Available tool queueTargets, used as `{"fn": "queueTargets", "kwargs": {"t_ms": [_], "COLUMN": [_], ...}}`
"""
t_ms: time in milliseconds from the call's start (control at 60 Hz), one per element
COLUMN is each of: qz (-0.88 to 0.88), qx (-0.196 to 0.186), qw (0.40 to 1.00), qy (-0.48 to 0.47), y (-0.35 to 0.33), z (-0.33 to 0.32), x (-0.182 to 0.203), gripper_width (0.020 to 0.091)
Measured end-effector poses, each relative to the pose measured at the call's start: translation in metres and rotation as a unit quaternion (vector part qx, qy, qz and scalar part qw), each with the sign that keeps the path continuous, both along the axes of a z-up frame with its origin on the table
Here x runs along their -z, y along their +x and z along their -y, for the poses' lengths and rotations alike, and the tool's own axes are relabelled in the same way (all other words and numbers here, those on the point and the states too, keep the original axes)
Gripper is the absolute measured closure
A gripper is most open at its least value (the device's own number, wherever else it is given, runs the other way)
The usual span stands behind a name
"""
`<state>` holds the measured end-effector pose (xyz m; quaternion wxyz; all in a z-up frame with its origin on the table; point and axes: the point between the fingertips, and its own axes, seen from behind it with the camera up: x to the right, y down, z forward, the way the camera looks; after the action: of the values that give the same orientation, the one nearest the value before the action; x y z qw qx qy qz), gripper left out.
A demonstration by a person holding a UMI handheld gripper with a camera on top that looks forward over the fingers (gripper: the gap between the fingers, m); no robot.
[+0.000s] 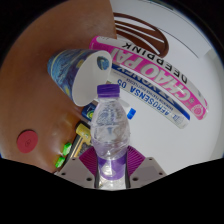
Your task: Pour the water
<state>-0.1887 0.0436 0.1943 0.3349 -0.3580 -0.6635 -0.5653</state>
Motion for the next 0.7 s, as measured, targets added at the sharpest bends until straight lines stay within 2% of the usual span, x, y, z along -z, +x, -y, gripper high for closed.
{"fn": "queueTargets", "kwargs": {"t_ms": [183, 350, 533, 700], "qz": [-0.075, -0.305, -0.561, -0.730], "qx": [-0.001, 0.050, 0.090, 0.127], "qw": [0.997, 0.950, 0.820, 0.661], "qy": [-0.015, -0.038, -0.064, -0.114], "y": [0.003, 0.034, 0.070, 0.096], "z": [0.003, 0.016, 0.032, 0.036], "x": [-0.007, -0.033, -0.055, -0.020], "gripper_width": [0.0759, 0.0763, 0.0762, 0.0760]}}
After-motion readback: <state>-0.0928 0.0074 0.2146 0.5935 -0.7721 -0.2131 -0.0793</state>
